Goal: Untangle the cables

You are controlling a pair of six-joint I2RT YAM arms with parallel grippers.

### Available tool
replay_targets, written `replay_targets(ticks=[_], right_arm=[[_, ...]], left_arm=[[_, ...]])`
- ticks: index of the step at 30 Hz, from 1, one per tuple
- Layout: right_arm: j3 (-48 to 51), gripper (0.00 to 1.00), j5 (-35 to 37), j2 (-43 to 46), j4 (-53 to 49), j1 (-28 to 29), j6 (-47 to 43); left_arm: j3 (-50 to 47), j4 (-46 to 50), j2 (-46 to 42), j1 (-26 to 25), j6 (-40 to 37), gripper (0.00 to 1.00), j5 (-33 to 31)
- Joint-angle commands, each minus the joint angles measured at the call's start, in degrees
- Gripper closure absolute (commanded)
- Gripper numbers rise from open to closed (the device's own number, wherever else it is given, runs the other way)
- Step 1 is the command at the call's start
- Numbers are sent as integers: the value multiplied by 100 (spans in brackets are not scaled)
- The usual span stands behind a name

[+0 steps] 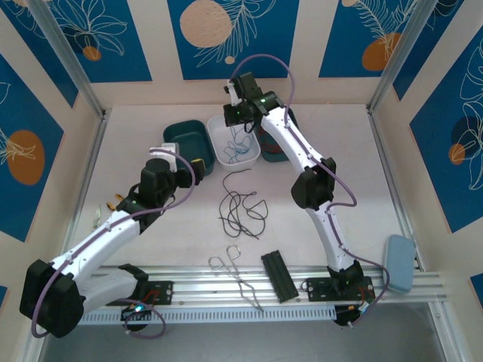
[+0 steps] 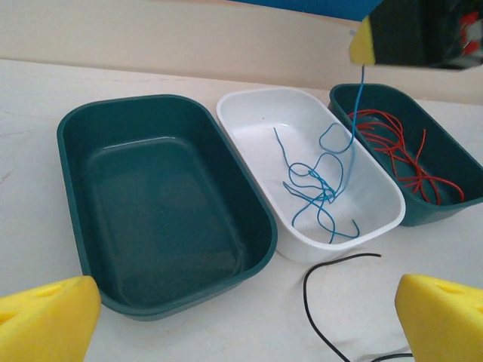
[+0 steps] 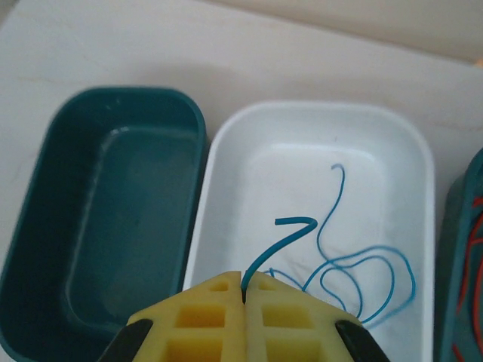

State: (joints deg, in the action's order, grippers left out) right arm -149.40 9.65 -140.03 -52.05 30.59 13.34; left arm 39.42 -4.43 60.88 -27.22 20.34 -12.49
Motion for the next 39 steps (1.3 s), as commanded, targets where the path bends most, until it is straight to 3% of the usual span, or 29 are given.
replay_targets(ticks=[1,15,24,32,39], right_arm=[[106,100,-437,-174,-73,-27,188],[385,98,-539,-897,346,-106,447],[131,56,-407,-824,64,-176,495],[339,38,-252,2,-60,-82,388],[896,33,140,964,-290,-36,622]], left_arm=[[-74,116,-145,59,113,0,89],[-36,415,-121,59,174,0,104],[203,971,-135,60,351,0,74],[483,1448,-37,60,635,0,180],[696,1789,162,60,771,0,514]])
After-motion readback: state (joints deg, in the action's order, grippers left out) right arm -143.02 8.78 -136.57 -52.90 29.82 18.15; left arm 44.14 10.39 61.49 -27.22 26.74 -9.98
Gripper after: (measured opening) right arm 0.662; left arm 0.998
